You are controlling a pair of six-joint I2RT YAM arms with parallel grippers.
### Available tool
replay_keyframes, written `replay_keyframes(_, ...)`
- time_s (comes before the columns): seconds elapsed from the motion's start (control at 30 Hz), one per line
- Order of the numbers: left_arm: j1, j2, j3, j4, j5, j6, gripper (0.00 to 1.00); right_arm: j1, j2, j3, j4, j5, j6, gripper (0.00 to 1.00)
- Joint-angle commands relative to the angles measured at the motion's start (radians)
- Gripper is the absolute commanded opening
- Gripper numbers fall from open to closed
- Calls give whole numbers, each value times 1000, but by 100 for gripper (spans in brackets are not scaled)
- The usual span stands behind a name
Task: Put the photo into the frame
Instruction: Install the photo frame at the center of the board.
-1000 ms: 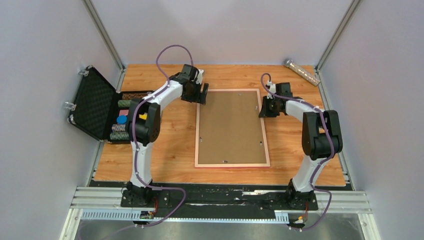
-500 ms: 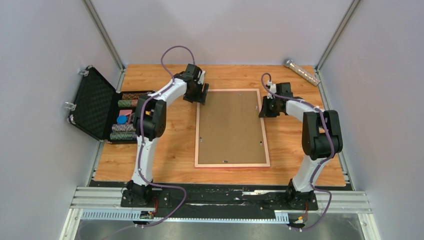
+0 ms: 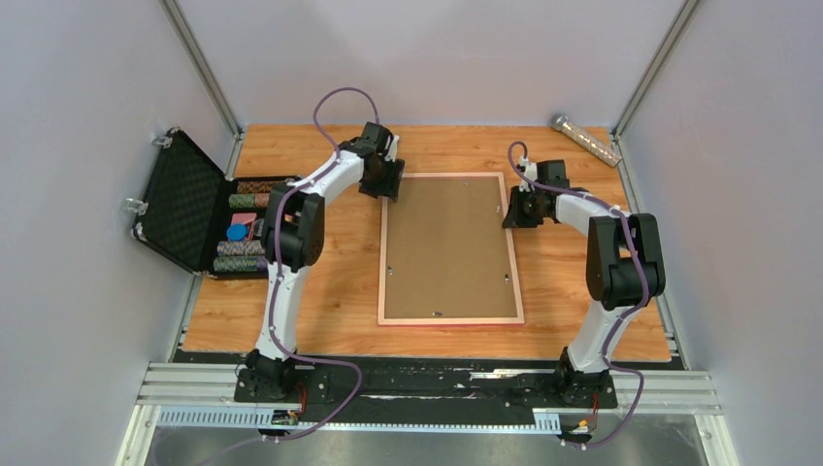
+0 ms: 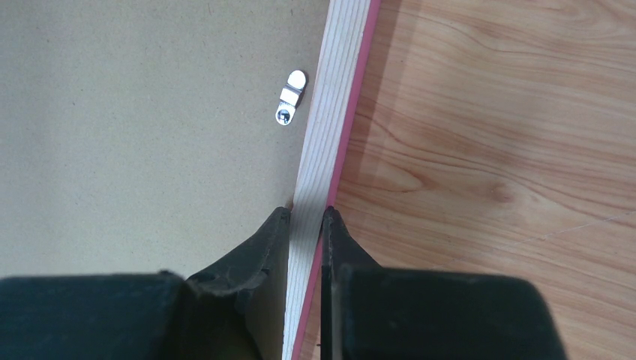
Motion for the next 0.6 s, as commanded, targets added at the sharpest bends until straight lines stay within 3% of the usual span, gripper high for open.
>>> replay_keyframes(0.0,4,30,50,-3,5,-24,66,-4,20,21,-19,-27,-26,0)
replay_keyframes(0.57,5,24,25,3,3,-25,52,-6,17,20,-21,-32,-27,0)
